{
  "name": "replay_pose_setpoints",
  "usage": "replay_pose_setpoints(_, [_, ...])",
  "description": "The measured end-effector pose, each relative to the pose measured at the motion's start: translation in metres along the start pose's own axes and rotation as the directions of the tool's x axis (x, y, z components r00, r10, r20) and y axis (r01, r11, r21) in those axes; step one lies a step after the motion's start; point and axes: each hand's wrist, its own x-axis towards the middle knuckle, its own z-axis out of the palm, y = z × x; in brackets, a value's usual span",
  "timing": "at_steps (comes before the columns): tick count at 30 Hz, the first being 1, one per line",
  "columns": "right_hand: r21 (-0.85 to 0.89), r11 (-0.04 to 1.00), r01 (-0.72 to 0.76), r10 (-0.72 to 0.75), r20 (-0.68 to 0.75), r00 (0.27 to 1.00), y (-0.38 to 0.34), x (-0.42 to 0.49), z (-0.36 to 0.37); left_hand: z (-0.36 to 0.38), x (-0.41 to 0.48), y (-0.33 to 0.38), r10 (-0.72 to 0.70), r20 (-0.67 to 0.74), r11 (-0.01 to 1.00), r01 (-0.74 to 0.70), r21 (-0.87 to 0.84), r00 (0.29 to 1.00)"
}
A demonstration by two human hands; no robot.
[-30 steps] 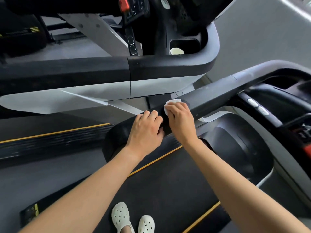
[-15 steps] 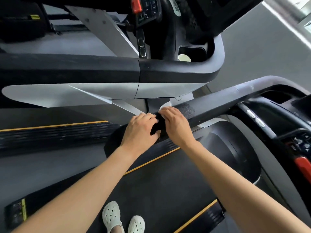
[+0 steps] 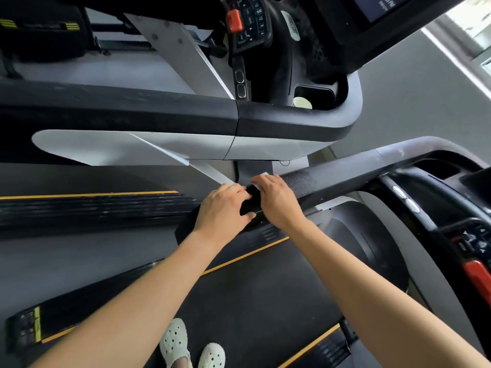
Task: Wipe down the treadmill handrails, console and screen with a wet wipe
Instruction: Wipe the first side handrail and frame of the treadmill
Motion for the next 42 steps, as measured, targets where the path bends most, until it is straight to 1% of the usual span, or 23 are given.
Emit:
replay_pose_setpoints(2, [-0.013,0.998,0.057,-0.056,0.055,0.997,0.002,0.004,0.000,-0.003,0.000,-0.001,-0.007,0.024,1.000,0.007,-0.015,1.000])
replay_pose_setpoints(3, [-0.035,0.997,0.061,-0.058,0.080,0.995,0.006,0.006,-0.002,-0.005,0.001,-0.002,-0.011,0.037,0.999,0.012,-0.030,0.999])
replay_pose_setpoints(5, [-0.071,0.997,-0.010,0.017,0.097,0.995,0.014,0.013,-0.006,-0.009,0.002,-0.006,-0.016,0.071,0.997,0.022,-0.078,0.997])
replay_pose_setpoints(7, [-0.053,0.991,-0.126,0.130,0.063,0.990,0.015,0.019,-0.006,-0.011,0.004,-0.010,-0.016,0.107,0.993,0.028,-0.112,0.994])
replay_pose_setpoints(8, [-0.044,0.987,-0.153,0.155,0.055,0.986,0.010,0.022,-0.004,-0.012,0.004,-0.011,-0.015,0.116,0.993,0.029,-0.117,0.993])
replay_pose_setpoints(9, [-0.042,0.988,-0.148,0.151,0.059,0.987,0.004,0.022,0.000,-0.012,0.004,-0.011,-0.016,0.119,0.993,0.030,-0.116,0.993])
replay_pose_setpoints(14, [-0.018,0.998,0.056,-0.054,0.104,0.993,-0.012,0.009,0.015,-0.008,0.001,-0.013,-0.014,0.107,0.993,0.026,-0.114,0.994])
replay_pose_setpoints(16, [-0.020,0.995,0.095,-0.092,0.117,0.989,-0.007,0.009,0.009,-0.010,0.001,-0.014,-0.009,0.118,0.992,0.023,-0.124,0.993])
replay_pose_setpoints(17, [-0.037,0.995,0.094,-0.089,0.114,0.989,-0.003,0.010,0.006,-0.011,0.001,-0.013,-0.008,0.127,0.992,0.024,-0.128,0.992])
replay_pose_setpoints(19, [-0.077,0.997,0.029,-0.024,0.069,0.997,0.011,0.012,-0.002,-0.014,0.000,-0.011,-0.009,0.134,0.991,0.027,-0.135,0.991])
replay_pose_setpoints(22, [-0.038,0.979,-0.201,0.200,-0.031,0.979,0.024,0.012,-0.007,-0.016,-0.001,-0.007,-0.006,0.131,0.992,0.022,-0.125,0.991])
replay_pose_setpoints(23, [-0.012,0.971,-0.241,0.240,-0.044,0.970,0.023,0.010,-0.006,-0.015,-0.002,-0.007,-0.006,0.132,0.992,0.022,-0.121,0.991])
replay_pose_setpoints(24, [0.008,0.970,-0.245,0.245,-0.058,0.968,0.019,0.007,-0.003,-0.016,-0.002,-0.006,-0.006,0.135,0.993,0.021,-0.116,0.991])
replay_pose_setpoints(25, [0.020,0.975,-0.222,0.223,-0.070,0.972,0.014,0.003,-0.001,-0.016,-0.003,-0.005,-0.003,0.137,0.994,0.017,-0.106,0.991])
replay_pose_setpoints(27, [0.018,0.993,-0.115,0.116,-0.071,0.991,0.002,-0.009,0.000,-0.018,-0.003,-0.002,0.004,0.135,0.997,0.008,-0.083,0.991])
replay_pose_setpoints(29, [-0.008,1.000,-0.007,0.006,-0.037,0.999,0.000,-0.020,-0.004,-0.019,-0.003,0.001,0.004,0.136,0.998,0.005,-0.067,0.991])
replay_pose_setpoints(31, [-0.042,0.999,0.031,-0.030,0.013,0.999,0.012,-0.026,-0.013,-0.020,-0.003,0.003,-0.004,0.145,0.998,0.012,-0.056,0.989])
replay_pose_setpoints(33, [-0.075,0.997,-0.029,0.029,0.000,1.000,0.033,-0.026,-0.021,-0.020,-0.002,0.005,-0.020,0.153,0.998,0.027,-0.048,0.988])
replay_pose_setpoints(36, [0.003,0.971,-0.239,0.238,-0.098,0.966,0.059,-0.026,-0.033,-0.019,-0.001,0.011,-0.054,0.157,0.997,0.061,-0.038,0.986])
replay_pose_setpoints(37, [0.027,0.962,-0.272,0.274,-0.119,0.954,0.061,-0.027,-0.034,-0.019,0.000,0.014,-0.063,0.158,0.997,0.068,-0.025,0.985])
replay_pose_setpoints(38, [0.037,0.961,-0.275,0.278,-0.127,0.952,0.059,-0.028,-0.035,-0.019,0.001,0.017,-0.070,0.160,0.997,0.072,-0.006,0.985])
replay_pose_setpoints(40, [0.027,0.981,-0.194,0.196,-0.125,0.973,0.049,-0.033,-0.031,-0.017,0.003,0.023,-0.077,0.168,0.996,0.070,0.050,0.983])
replay_pose_setpoints(42, [0.017,0.999,-0.041,0.042,-0.094,0.995,0.040,-0.042,-0.027,-0.014,0.008,0.030,-0.079,0.180,0.989,0.055,0.134,0.981])
